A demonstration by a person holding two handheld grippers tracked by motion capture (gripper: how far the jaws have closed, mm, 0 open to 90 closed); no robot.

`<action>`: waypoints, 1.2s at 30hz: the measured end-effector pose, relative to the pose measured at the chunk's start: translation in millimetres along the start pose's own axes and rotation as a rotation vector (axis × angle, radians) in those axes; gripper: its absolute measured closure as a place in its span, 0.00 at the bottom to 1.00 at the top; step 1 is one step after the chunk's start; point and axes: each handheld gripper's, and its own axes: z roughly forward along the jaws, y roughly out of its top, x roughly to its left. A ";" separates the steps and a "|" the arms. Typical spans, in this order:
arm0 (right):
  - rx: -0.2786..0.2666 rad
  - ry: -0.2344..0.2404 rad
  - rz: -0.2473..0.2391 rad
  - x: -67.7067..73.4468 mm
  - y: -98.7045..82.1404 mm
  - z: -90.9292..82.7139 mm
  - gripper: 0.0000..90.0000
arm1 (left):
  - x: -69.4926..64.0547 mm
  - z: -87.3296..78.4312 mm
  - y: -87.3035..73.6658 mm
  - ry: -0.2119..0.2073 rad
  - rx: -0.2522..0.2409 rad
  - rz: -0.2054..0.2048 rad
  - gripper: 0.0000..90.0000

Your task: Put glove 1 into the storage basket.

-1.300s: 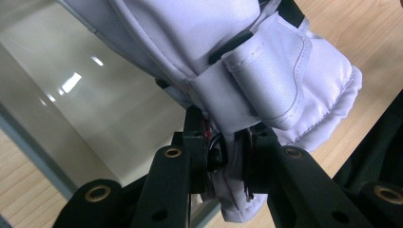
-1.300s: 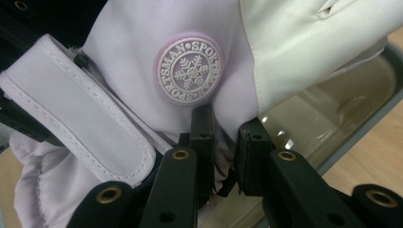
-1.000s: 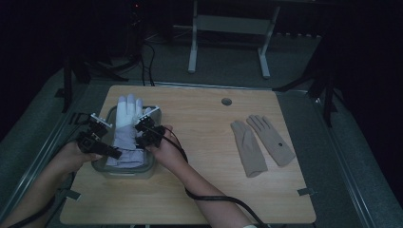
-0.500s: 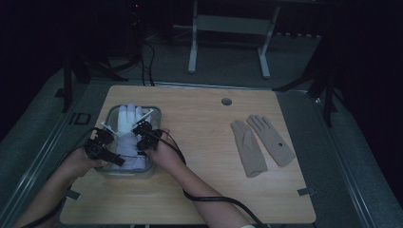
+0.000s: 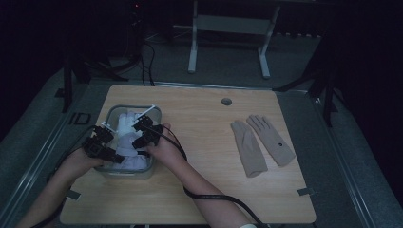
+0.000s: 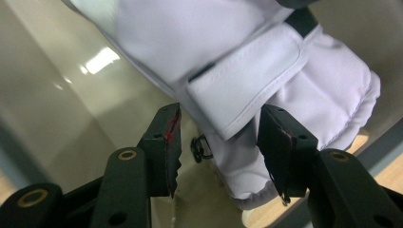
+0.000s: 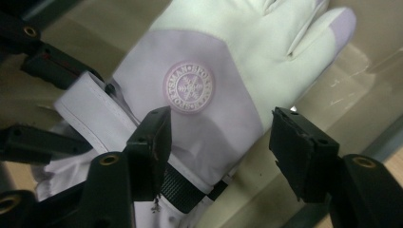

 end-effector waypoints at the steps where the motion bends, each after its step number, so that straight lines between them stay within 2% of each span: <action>1: -0.016 -0.002 -0.012 0.3 0.7 -3.0 0.41 | 0.0 0.0 0.0 0.000 0.000 0.000 0.57; 2: -0.034 -0.002 -0.019 0.4 1.4 -5.7 0.39 | -1.6 -7.4 1.2 0.010 -0.030 -0.003 0.57; 4: -0.039 -0.001 -0.023 -0.2 2.3 -8.2 0.37 | -2.5 -10.9 1.6 0.013 -0.044 -0.001 0.57; 5: -0.051 0.007 -0.019 -1.3 2.9 -13.2 0.31 | -4.2 -16.0 2.1 0.005 -0.071 0.000 0.57; 6: -0.051 0.017 -0.022 -2.5 2.9 -15.5 0.27 | -4.2 -16.0 2.1 0.005 -0.071 0.000 0.57; 7: -0.050 0.036 -0.027 -3.6 2.7 -17.8 0.25 | -5.8 -19.7 2.1 0.003 -0.096 0.003 0.57; 8: -0.050 0.036 -0.027 -3.6 2.7 -17.8 0.25 | -5.8 -19.7 2.1 0.003 -0.096 0.003 0.57; 9: -0.055 0.043 -0.026 -5.2 2.1 -22.1 0.23 | -8.7 -22.1 1.7 -0.003 -0.124 0.000 0.57; 12: -0.059 0.051 -0.032 -6.6 1.5 -25.8 0.22 | -12.5 -24.2 1.6 -0.009 -0.149 0.002 0.56; 13: -0.066 0.046 -0.040 -7.4 0.9 -30.1 0.21 | -16.6 -26.4 2.0 -0.014 -0.179 0.005 0.56; 16: -0.073 0.046 -0.050 -8.4 0.0 -33.3 0.20 | -21.4 -27.4 3.3 -0.013 -0.190 0.012 0.55; 17: -0.073 0.051 -0.054 -10.2 -1.7 -37.4 0.20 | -26.5 -29.3 5.4 -0.022 -0.208 0.020 0.55; 23: -0.086 0.032 -0.061 -16.2 -6.2 -46.9 0.20 | -35.8 -33.4 10.8 -0.039 -0.261 0.028 0.52; 24: -0.094 0.020 -0.071 -18.6 -8.8 -52.4 0.20 | -38.7 -33.8 12.3 -0.039 -0.285 0.025 0.47; 28: -0.109 0.003 -0.076 -25.1 -14.1 -62.0 0.19 | -42.8 -33.4 14.8 -0.052 -0.308 0.027 0.29; 30: -0.122 -0.004 -0.068 -32.0 -19.1 -70.5 0.19 | -47.5 -32.9 17.9 -0.066 -0.347 0.018 0.26; 32: -0.127 -0.009 -0.066 -35.2 -21.7 -74.4 0.19 | -49.5 -32.8 18.9 -0.069 -0.358 0.021 0.18; 33: -0.131 -0.018 -0.066 -39.2 -25.6 -79.6 0.19 | -54.0 -32.2 20.9 -0.077 -0.378 0.027 0.17; 36: -0.137 -0.027 -0.068 -44.7 -30.6 -85.2 0.19 | -60.0 -31.0 23.7 -0.086 -0.392 0.035 0.17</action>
